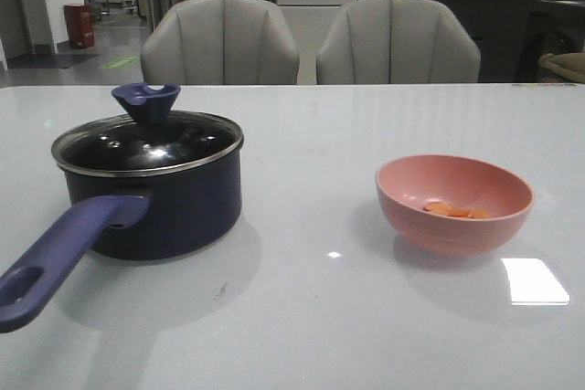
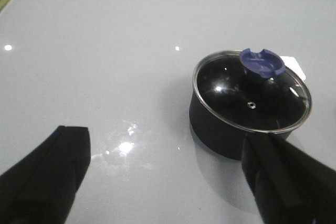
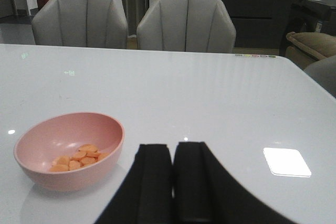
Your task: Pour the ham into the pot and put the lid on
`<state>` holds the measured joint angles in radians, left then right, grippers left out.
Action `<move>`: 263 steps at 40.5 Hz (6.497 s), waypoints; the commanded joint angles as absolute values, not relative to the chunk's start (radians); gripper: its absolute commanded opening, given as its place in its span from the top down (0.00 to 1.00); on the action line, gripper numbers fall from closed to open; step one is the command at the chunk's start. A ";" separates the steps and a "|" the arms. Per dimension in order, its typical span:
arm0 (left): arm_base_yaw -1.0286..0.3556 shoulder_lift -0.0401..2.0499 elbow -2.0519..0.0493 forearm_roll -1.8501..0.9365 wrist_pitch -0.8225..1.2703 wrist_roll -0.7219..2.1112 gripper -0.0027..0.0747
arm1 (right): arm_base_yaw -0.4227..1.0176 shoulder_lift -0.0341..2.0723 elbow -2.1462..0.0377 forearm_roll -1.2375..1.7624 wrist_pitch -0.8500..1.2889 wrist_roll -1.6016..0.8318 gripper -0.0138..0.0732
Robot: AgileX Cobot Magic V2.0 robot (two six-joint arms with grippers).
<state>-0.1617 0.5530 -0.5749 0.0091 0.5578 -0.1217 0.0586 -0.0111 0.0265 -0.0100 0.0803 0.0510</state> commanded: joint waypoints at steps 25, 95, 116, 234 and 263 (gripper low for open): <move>-0.303 1.386 -1.243 -0.010 0.760 -0.126 0.16 | 0.053 -0.029 0.022 -0.020 0.000 0.050 0.67; -0.431 1.876 -1.674 0.027 0.976 -0.282 0.53 | 0.053 -0.029 0.022 -0.020 0.000 0.050 0.67; -0.431 1.854 -1.718 0.027 1.028 -0.284 0.53 | 0.053 -0.029 0.022 -0.020 0.000 0.050 0.67; 0.135 1.502 -1.173 -0.025 0.668 -0.096 0.14 | 0.053 -0.030 0.022 -0.020 0.000 0.050 0.67; -0.246 0.633 -0.689 0.012 0.348 -0.092 0.14 | 0.053 -0.030 0.022 -0.020 0.000 0.050 0.67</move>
